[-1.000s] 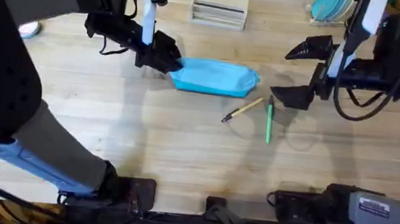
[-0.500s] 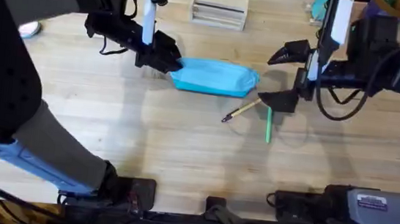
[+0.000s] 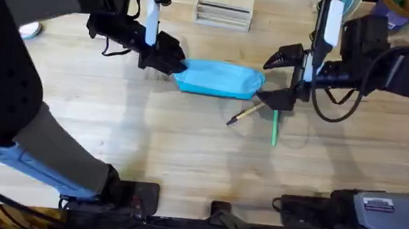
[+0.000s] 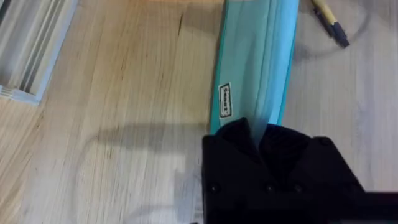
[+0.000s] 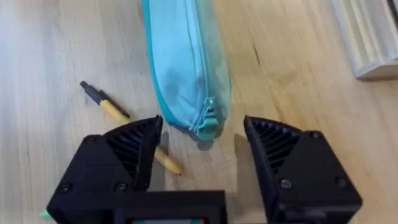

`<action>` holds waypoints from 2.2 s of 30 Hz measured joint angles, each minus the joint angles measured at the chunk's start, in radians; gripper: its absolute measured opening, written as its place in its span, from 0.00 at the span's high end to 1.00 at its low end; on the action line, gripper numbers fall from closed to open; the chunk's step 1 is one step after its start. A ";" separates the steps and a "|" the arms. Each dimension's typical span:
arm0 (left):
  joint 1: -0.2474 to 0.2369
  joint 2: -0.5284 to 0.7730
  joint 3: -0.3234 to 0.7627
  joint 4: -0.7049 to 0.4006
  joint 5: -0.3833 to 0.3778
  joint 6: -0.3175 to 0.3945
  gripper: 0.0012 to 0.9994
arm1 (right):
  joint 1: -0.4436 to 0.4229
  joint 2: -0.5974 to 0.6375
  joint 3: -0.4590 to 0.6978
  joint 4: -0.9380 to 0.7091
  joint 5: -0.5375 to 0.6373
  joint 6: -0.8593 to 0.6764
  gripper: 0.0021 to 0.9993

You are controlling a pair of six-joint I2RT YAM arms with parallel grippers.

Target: Unzip the bag, pick up the pens from the table one at a time and place them inside, then zip the bag closed.

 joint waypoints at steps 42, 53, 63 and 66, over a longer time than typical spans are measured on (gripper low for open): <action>0.000 0.000 0.000 0.000 -0.001 0.000 0.96 | -0.012 -0.055 0.000 -0.009 0.020 0.022 0.97; -0.003 0.000 0.000 -0.003 0.003 0.000 0.96 | 0.013 -0.175 0.000 -0.010 0.077 0.027 0.97; -0.003 0.000 0.000 -0.003 0.002 0.000 0.96 | 0.081 -0.175 0.012 0.043 0.091 0.066 0.97; -0.003 0.000 0.000 -0.002 0.002 0.000 0.96 | 0.097 -0.175 0.012 0.084 0.093 0.093 0.97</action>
